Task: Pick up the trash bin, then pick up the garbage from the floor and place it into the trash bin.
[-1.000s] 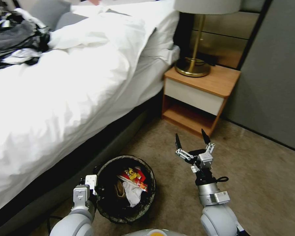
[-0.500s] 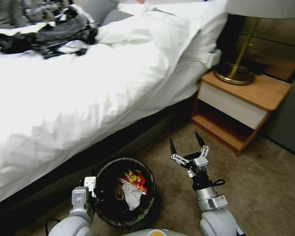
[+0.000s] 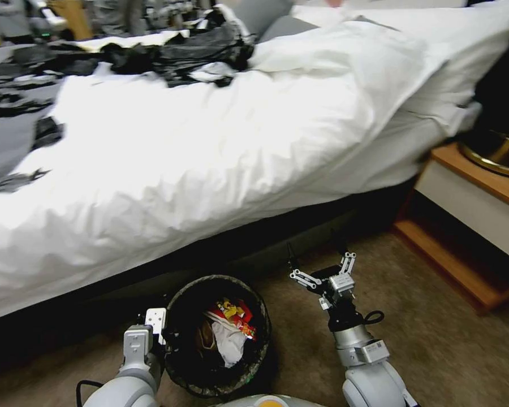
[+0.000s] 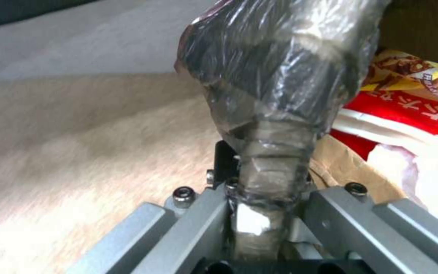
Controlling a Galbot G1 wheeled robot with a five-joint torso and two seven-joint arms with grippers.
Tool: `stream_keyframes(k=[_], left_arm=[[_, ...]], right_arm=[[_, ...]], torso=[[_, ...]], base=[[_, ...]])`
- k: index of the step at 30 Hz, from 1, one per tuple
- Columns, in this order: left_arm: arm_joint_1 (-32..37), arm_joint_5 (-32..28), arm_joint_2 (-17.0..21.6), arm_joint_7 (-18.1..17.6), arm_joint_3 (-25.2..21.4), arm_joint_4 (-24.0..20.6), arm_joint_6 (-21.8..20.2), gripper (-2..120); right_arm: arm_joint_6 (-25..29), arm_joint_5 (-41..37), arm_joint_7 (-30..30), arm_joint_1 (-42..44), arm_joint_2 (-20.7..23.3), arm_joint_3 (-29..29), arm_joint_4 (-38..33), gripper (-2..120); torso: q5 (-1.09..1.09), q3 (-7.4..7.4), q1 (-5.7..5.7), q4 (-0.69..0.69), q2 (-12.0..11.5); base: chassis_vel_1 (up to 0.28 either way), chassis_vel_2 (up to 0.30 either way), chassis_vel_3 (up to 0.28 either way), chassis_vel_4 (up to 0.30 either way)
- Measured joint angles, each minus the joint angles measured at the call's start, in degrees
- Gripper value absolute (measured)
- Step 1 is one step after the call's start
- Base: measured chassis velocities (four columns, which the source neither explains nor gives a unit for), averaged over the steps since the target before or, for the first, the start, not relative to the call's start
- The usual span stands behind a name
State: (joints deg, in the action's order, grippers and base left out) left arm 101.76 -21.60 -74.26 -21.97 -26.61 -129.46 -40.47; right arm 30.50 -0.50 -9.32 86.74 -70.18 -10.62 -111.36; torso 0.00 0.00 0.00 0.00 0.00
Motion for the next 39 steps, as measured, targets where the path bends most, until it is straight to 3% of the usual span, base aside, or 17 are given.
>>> stream_keyframes(k=[39], left_arm=[[0.2,0.1,0.1,0.2,0.4,-0.3,-0.1,0]], right_arm=[[0.4,1.8,0.7,0.4,-0.1,1.0,-1.1,100]], torso=[[0.00,0.00,0.00,0.00,0.0]], base=[[0.126,0.127,0.124,0.125]])
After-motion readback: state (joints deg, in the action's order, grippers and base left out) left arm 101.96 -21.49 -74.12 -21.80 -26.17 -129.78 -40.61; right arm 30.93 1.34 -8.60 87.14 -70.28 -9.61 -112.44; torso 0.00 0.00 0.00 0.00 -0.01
